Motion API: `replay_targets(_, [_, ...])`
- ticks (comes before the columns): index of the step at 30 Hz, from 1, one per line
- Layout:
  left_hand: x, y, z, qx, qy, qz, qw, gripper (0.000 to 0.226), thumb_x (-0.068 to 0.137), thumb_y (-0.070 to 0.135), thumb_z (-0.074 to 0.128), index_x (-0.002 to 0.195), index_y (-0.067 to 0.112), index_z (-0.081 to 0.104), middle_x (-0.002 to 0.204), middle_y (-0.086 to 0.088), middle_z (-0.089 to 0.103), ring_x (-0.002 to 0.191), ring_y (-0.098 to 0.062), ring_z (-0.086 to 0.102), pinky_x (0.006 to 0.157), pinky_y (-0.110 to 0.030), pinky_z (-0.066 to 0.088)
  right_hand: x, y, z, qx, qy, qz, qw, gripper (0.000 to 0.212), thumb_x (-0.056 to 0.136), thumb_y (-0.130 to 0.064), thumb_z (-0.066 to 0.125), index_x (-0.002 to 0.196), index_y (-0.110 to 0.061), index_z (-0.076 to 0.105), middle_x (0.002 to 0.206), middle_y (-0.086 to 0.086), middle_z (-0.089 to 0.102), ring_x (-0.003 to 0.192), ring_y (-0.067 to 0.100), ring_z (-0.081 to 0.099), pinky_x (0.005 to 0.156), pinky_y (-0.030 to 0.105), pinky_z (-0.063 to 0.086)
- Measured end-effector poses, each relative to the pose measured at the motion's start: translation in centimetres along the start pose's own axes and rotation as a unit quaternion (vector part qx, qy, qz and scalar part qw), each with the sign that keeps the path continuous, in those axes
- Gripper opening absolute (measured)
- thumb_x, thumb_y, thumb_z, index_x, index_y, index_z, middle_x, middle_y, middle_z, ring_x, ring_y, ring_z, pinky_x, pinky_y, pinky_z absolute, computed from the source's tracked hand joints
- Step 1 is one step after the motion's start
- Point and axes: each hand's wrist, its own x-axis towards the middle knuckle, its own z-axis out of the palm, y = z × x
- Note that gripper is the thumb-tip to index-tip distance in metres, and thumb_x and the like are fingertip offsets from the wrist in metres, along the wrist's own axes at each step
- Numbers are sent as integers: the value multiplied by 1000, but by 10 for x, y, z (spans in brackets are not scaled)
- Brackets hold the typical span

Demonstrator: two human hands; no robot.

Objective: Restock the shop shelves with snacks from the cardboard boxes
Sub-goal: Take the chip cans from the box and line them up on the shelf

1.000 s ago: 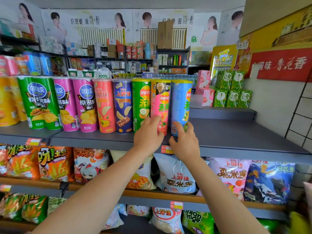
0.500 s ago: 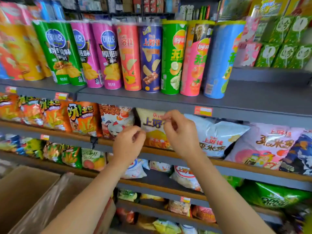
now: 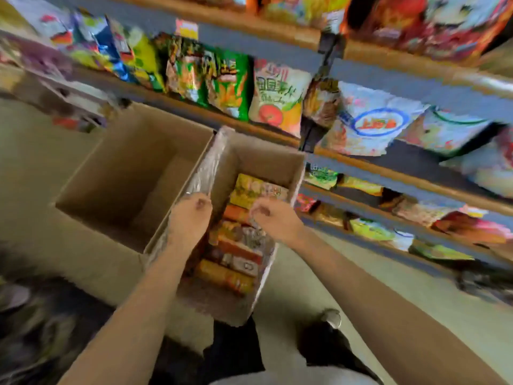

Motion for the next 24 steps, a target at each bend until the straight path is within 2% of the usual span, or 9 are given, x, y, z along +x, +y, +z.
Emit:
replay_targets(3, [39, -57, -12, 36, 64, 55, 996, 56, 81, 53, 56, 116, 10, 68, 110, -17, 66, 109, -38, 60, 96, -46, 49, 40, -6, 60, -10, -42, 78, 996, 24, 101, -21, 49, 111, -9, 68, 96, 4, 65, 102, 27, 62, 83, 28, 45])
replay_targets(5, [61, -91, -16, 78, 5, 52, 996, 70, 79, 45, 70, 138, 13, 52, 130, -18, 54, 121, -39, 52, 102, -50, 44, 64, -3, 92, -20, -58, 123, 991, 31, 101, -22, 49, 124, -6, 64, 121, 14, 64, 119, 31, 57, 96, 33, 43])
replay_targets(7, [76, -120, -15, 94, -84, 29, 992, 84, 82, 44, 73, 151, 17, 34, 144, -16, 45, 132, -37, 44, 107, -48, 39, 85, 3, 117, -41, -74, 175, 981, 35, 103, -26, 45, 125, -5, 62, 134, 16, 57, 127, 32, 51, 98, 32, 41])
replay_targets(10, [82, -146, 2, 71, -142, -8, 987, 70, 91, 46, 62, 147, 15, 33, 129, -20, 57, 119, -40, 56, 93, -44, 47, 107, 21, 144, -71, -56, 234, 968, 38, 105, -35, 37, 111, -11, 65, 127, 15, 63, 119, 32, 57, 89, 33, 45])
replay_targets(13, [80, -153, 14, 93, -88, 9, 992, 50, 96, 41, 54, 135, 11, 44, 110, -19, 64, 102, -43, 62, 81, -44, 48, 116, 52, 166, -85, -18, 247, 965, 28, 101, -32, 53, 116, -12, 66, 120, 16, 66, 114, 33, 61, 88, 34, 46])
replay_targets(16, [83, -153, 14, 105, -66, 44, 991, 36, 99, 38, 53, 122, 11, 50, 104, -12, 64, 94, -37, 64, 73, -41, 48, 120, 89, 184, -110, -9, 317, 942, 51, 85, -34, 73, 127, -10, 55, 127, 14, 57, 118, 34, 56, 93, 41, 51])
replay_targets(19, [82, -156, 15, 102, -42, 76, 991, 31, 100, 37, 53, 116, 11, 51, 98, -6, 62, 85, -25, 64, 65, -33, 47, 127, 115, 203, -189, -57, 325, 925, 73, 81, -30, 77, 141, -13, 39, 143, 14, 44, 132, 34, 42, 108, 49, 40])
replay_targets(22, [80, -157, 19, 98, -35, 82, 991, 34, 101, 38, 53, 120, 10, 51, 94, 0, 55, 78, -14, 54, 62, -30, 44, 133, 126, 216, -276, -89, 312, 905, 76, 85, -23, 73, 147, -14, 31, 149, 13, 33, 141, 32, 29, 116, 51, 28])
replay_targets(24, [81, -159, 19, 95, -35, 80, 992, 34, 101, 39, 53, 120, 11, 51, 96, -2, 59, 80, -17, 60, 63, -33, 53, 138, 129, 218, -326, -107, 308, 887, 76, 84, -25, 73, 146, -14, 31, 149, 16, 28, 142, 34, 24, 114, 51, 27])
